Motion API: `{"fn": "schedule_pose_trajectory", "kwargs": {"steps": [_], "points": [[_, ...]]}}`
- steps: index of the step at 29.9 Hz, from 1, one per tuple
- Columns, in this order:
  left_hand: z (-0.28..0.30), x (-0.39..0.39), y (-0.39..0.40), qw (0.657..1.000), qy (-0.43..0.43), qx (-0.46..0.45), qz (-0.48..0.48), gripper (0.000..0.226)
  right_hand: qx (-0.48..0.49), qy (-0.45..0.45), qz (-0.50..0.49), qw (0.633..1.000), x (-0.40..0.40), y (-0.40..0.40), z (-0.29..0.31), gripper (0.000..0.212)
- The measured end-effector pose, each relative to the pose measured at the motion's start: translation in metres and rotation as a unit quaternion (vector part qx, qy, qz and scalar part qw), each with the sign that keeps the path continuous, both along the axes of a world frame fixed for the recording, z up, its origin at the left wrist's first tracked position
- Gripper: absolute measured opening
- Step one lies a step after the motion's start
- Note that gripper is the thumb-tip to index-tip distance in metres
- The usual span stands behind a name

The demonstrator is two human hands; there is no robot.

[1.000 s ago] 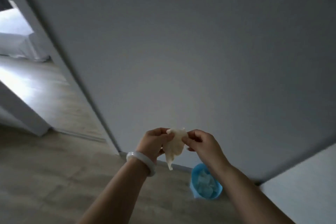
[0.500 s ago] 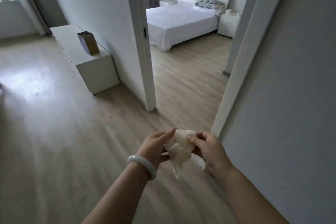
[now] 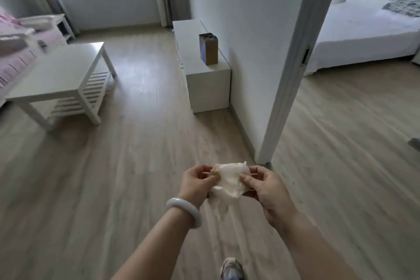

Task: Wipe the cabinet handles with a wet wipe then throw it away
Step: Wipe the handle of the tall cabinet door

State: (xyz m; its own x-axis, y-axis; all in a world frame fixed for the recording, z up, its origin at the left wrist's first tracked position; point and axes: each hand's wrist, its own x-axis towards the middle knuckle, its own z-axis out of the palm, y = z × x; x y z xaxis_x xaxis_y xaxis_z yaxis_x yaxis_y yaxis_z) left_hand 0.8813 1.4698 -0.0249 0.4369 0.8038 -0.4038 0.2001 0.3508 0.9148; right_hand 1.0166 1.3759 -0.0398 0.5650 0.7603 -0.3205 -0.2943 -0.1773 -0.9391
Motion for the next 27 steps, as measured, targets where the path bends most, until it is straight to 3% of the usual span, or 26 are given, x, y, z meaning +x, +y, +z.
{"fn": "schedule_pose_trajectory", "kwargs": {"steps": [8, 15, 21, 27], "points": [[0.013, 0.041, 0.197, 0.993, 0.0, 0.01, 0.119, 0.005, -0.014, 0.007, 0.12, 0.993, 0.062, 0.231, 0.014, 0.005], [-0.016, 0.064, 0.398, 0.983, -0.018, -0.027, 0.182, 0.015, -0.026, 0.025, 0.165, 0.986, 0.088, 0.439, -0.002, 0.004], [-0.025, 0.091, 0.604, 0.987, 0.016, -0.004, 0.159, 0.028, -0.045, 0.04, 0.132, 0.989, 0.114, 0.628, -0.015, 0.005], [-0.017, 0.148, 0.766, 0.996, 0.063, 0.037, 0.057, 0.037, -0.073, 0.053, 0.094, 0.992, 0.159, 0.776, -0.014, 0.006]]}}
